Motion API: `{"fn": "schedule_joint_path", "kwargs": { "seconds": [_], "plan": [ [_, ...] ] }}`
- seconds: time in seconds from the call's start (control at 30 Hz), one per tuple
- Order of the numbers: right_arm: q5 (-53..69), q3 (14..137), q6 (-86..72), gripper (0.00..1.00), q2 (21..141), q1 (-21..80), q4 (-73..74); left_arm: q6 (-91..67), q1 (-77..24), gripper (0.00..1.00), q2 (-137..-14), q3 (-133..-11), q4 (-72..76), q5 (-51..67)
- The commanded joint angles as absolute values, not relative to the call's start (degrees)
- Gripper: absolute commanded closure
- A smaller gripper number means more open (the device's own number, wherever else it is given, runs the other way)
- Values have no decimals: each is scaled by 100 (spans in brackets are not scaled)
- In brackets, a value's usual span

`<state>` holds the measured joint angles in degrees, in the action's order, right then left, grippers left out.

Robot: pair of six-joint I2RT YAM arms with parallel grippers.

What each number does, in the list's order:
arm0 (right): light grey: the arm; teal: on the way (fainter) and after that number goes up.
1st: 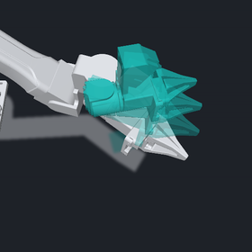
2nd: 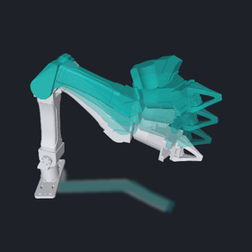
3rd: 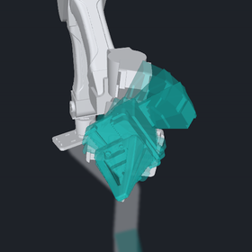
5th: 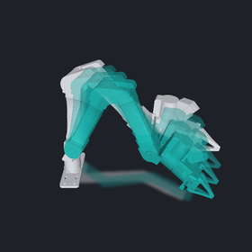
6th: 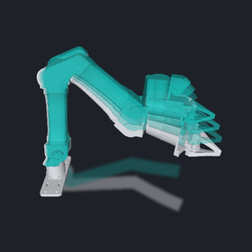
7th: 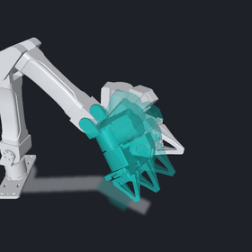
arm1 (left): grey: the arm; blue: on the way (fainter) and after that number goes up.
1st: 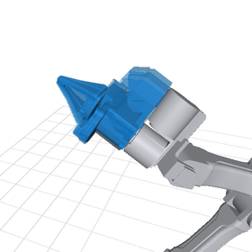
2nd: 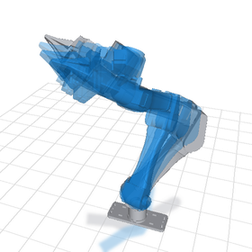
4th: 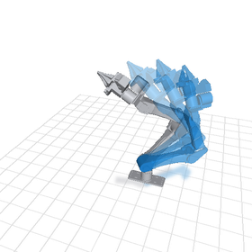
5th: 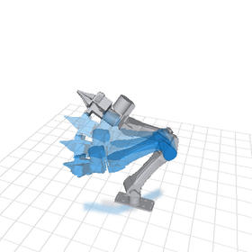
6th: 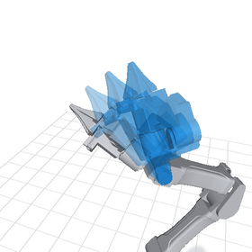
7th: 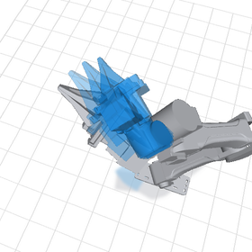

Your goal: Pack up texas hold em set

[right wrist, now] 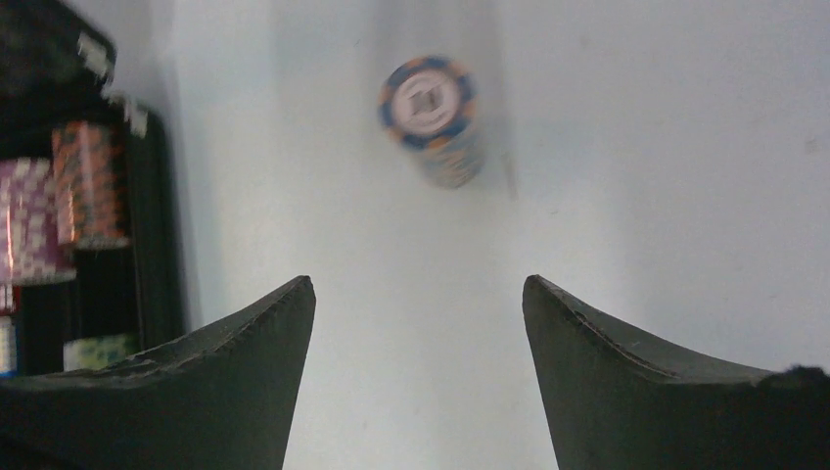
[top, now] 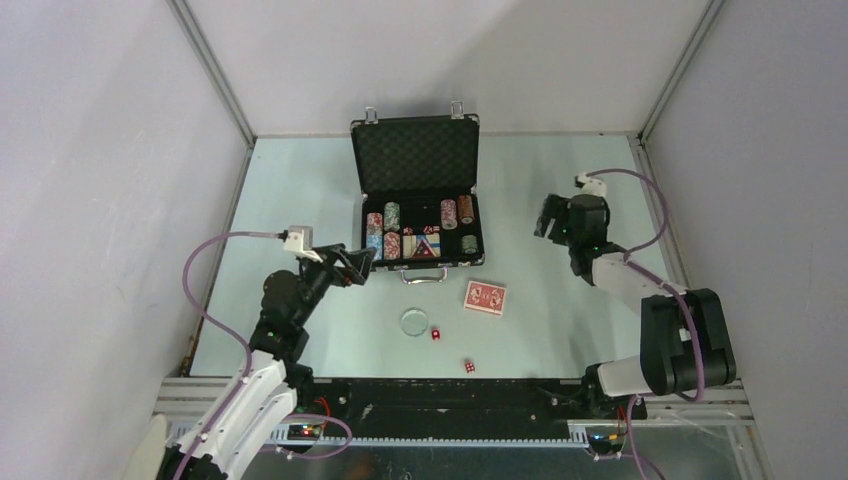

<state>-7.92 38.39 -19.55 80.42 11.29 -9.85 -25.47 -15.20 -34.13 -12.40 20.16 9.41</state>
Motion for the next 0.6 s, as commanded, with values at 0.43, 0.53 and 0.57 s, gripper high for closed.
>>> {"fn": "schedule_joint_path", "kwargs": {
  "seconds": [0.43, 0.53, 0.57],
  "plan": [
    [-418, 5864, -2623, 20, 9635, 454, 191, -2566, -1549, 0, -3145, -1181, 2139, 1079],
    [-514, 6265, -2637, 22, 9884, 456, 548, -2565, -1547, 0, -3138, -1176, 2147, 1090],
    [-529, 6323, -2639, 23, 9975, 459, 601, -2566, -1547, 0, -3142, -1177, 2146, 1090]
  ]
}}
